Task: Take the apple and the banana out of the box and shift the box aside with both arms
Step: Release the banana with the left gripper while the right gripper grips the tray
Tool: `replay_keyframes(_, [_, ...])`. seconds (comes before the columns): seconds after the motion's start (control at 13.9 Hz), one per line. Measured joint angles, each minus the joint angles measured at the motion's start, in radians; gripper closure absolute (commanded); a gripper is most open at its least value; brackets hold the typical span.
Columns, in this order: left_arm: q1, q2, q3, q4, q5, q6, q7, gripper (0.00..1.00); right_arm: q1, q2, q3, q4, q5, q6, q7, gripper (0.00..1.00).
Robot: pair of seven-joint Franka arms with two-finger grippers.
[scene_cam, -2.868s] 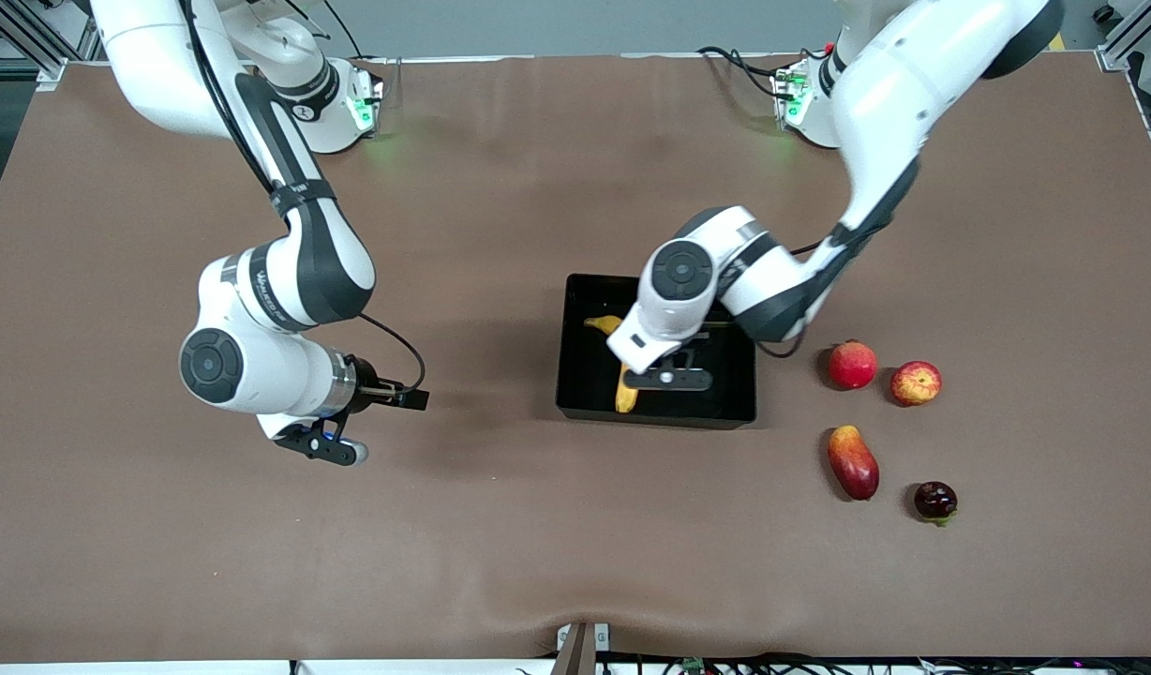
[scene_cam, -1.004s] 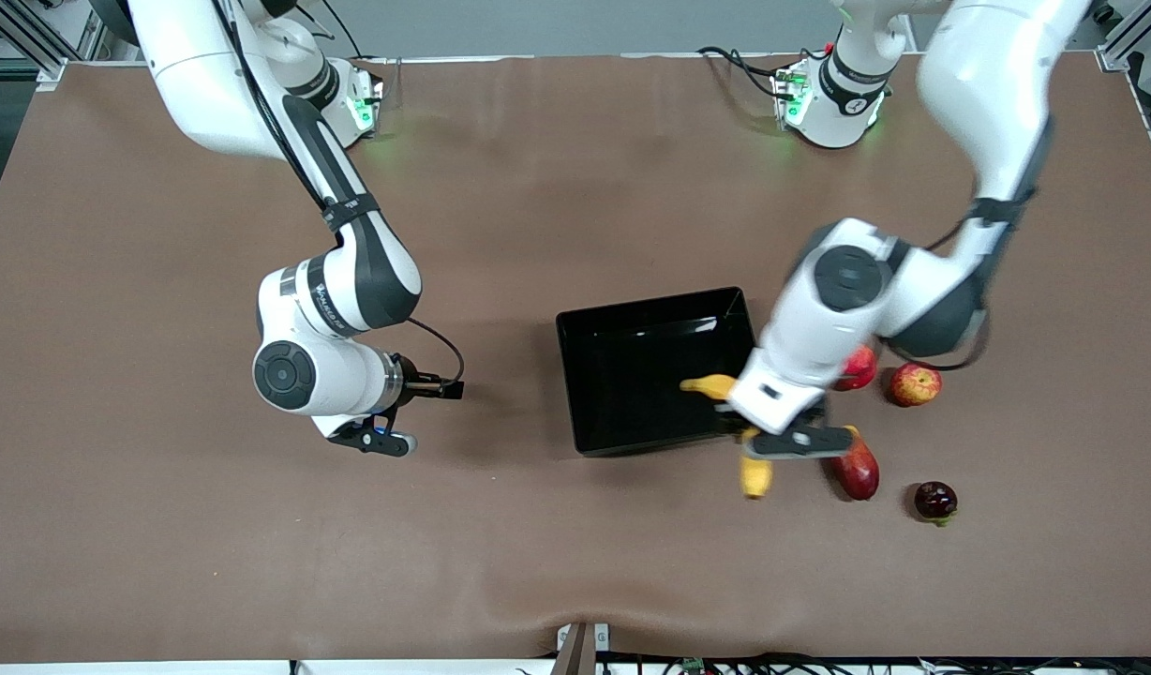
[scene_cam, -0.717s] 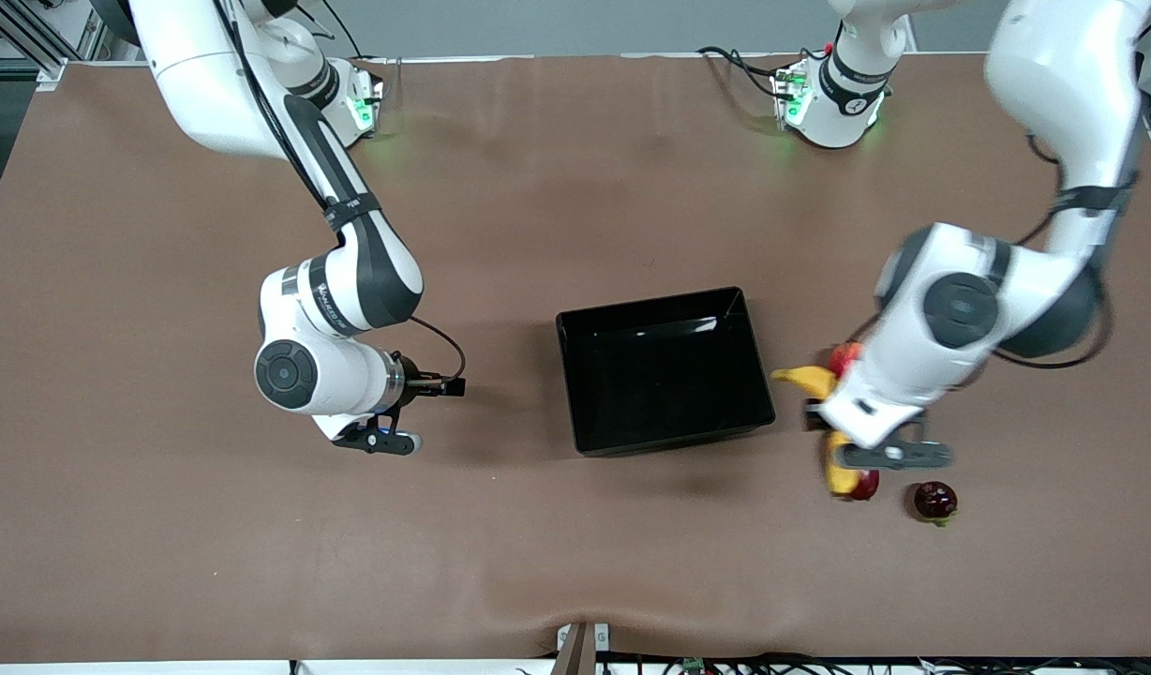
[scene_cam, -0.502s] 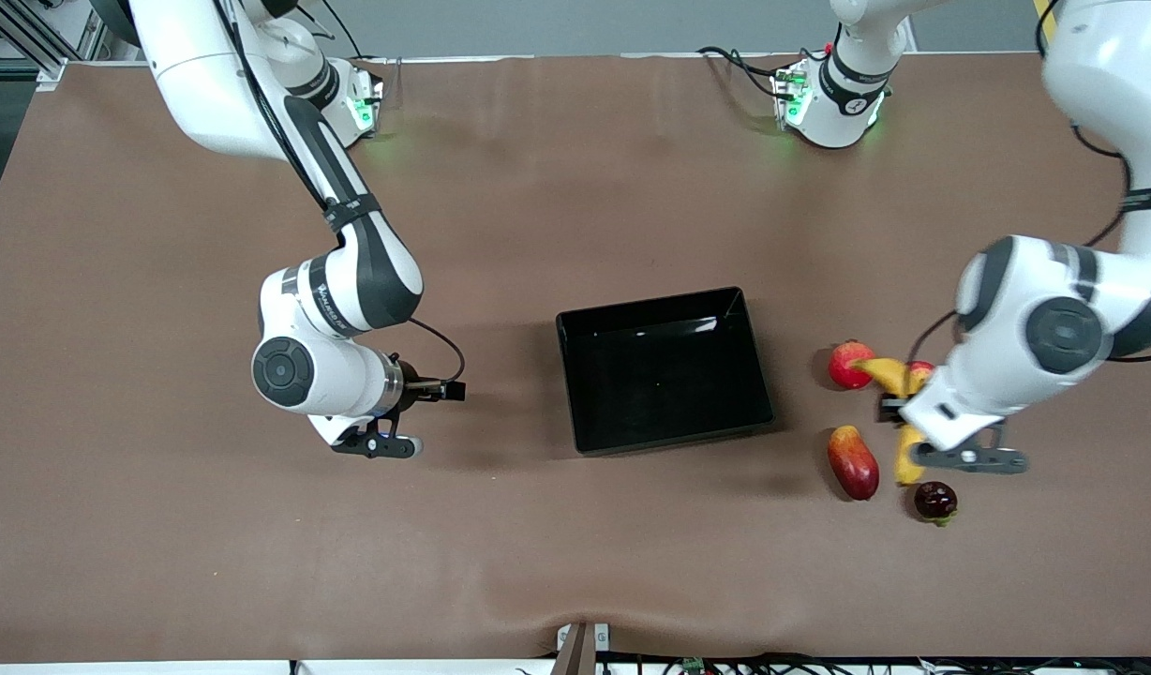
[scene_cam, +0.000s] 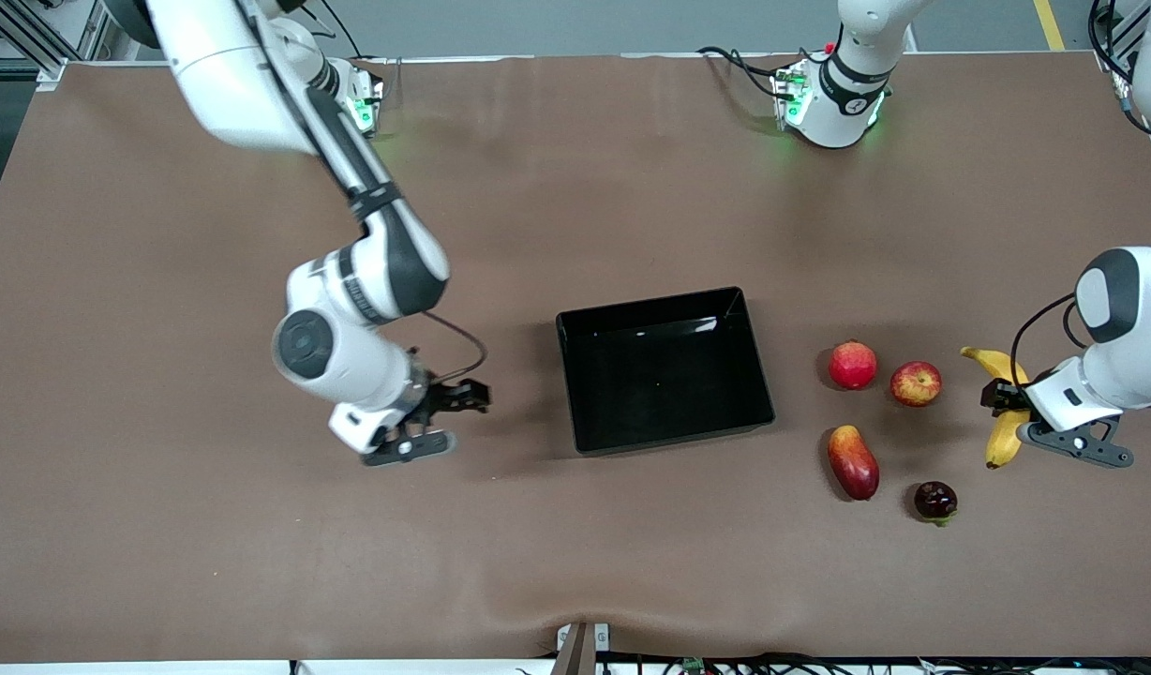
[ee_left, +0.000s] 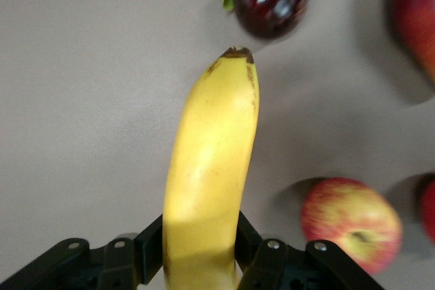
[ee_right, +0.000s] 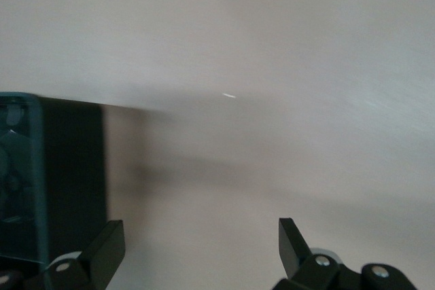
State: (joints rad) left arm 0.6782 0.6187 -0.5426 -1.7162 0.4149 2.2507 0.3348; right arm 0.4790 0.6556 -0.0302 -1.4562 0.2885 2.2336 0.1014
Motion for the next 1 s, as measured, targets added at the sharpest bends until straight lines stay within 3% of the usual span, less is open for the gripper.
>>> replay_keyframes(0.36, [0.025,0.121,0.002,0.000,0.064,0.107,0.056,1.00,0.128,0.055,-0.001,0.003,0.000,0.134,0.012,0.00])
replay_keyframes(0.43, [0.026,0.131,0.002,0.000,0.077,0.108,0.056,0.90,0.145,0.068,-0.002,0.009,-0.001,0.139,0.030,0.00])
replay_keyframes(0.57, [0.028,0.145,0.002,0.001,0.081,0.112,0.057,0.50,0.179,0.096,-0.004,0.029,-0.020,0.143,0.085,0.00])
replay_keyframes(0.65, [0.029,0.149,0.003,0.001,0.081,0.113,0.057,0.07,0.194,0.112,-0.004,0.045,-0.045,0.144,0.120,0.00])
replay_keyframes(0.72, [0.029,0.149,0.006,0.001,0.083,0.114,0.057,0.00,0.205,0.129,-0.004,0.061,-0.078,0.145,0.156,0.00])
replay_keyframes(1.0, [0.049,0.129,0.002,0.021,0.089,0.120,0.051,0.00,0.223,0.207,-0.007,0.127,-0.119,0.146,0.199,0.00])
